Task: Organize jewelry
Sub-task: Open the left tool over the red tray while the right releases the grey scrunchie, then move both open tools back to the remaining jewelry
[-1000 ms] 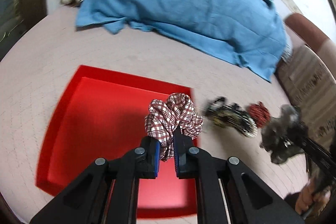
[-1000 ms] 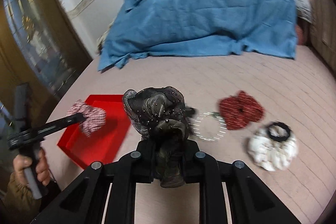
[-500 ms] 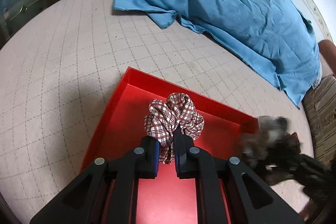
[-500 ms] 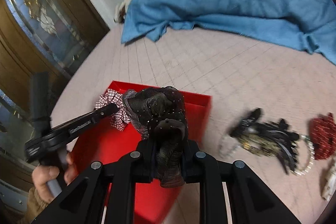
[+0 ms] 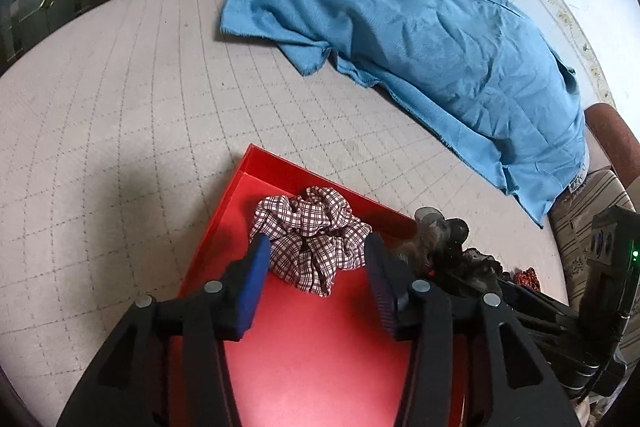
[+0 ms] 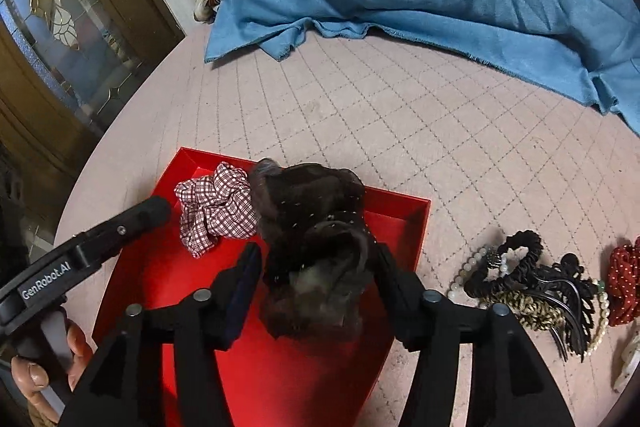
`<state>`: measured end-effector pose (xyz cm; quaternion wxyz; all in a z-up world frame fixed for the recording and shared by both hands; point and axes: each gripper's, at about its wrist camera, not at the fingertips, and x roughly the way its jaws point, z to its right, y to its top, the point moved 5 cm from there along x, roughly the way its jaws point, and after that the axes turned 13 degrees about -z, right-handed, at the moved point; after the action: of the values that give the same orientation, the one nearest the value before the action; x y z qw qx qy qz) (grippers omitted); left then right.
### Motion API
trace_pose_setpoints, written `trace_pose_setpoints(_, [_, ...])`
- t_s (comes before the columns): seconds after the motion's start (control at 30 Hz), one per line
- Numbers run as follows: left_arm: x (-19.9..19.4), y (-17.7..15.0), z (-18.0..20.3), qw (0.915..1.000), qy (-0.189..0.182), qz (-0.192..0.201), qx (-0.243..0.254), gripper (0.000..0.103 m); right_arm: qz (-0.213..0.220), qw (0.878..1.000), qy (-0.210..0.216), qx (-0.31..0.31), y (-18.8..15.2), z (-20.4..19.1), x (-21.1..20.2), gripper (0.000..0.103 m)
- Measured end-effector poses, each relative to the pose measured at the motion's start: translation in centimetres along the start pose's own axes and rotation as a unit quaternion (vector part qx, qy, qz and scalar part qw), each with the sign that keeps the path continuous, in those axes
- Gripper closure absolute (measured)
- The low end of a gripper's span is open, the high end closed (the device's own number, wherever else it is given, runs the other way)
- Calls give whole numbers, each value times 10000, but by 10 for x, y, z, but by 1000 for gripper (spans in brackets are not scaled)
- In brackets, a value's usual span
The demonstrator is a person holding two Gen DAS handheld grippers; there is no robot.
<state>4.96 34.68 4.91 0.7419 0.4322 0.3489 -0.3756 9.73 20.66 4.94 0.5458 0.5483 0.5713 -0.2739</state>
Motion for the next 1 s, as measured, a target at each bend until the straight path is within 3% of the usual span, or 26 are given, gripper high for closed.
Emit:
trace_pose_setpoints(0.37, [-20,-19,5,9983,409,360,209,53,445,9985,-324,17,-10,12,-41,36])
trace_pose_setpoints(0.47, [-21,-18,8,9974,492,425,317,53,378,9987,-355,-16,-3,8,-34,38])
trace_pose_setpoints(0.53, [-19,-16,7,9980,427,378,284,53,258,9986,-439,-131,0,2,-23,47])
trace_pose_setpoints(0.77, [-18,-11,-3,9994,213,275,71,53,-305,9986,-396,-180,3,-7,23,47])
trace_pose_setpoints(0.93, [-18,-12,1,9988,351,316,129,53,-72,9996,-196,-208,-3,-11,0,46])
trace_pose_setpoints(1.0, [-19,-14,5,9978,503,371,222,53,97,9995,-204,-239,-9,-9,-18,40])
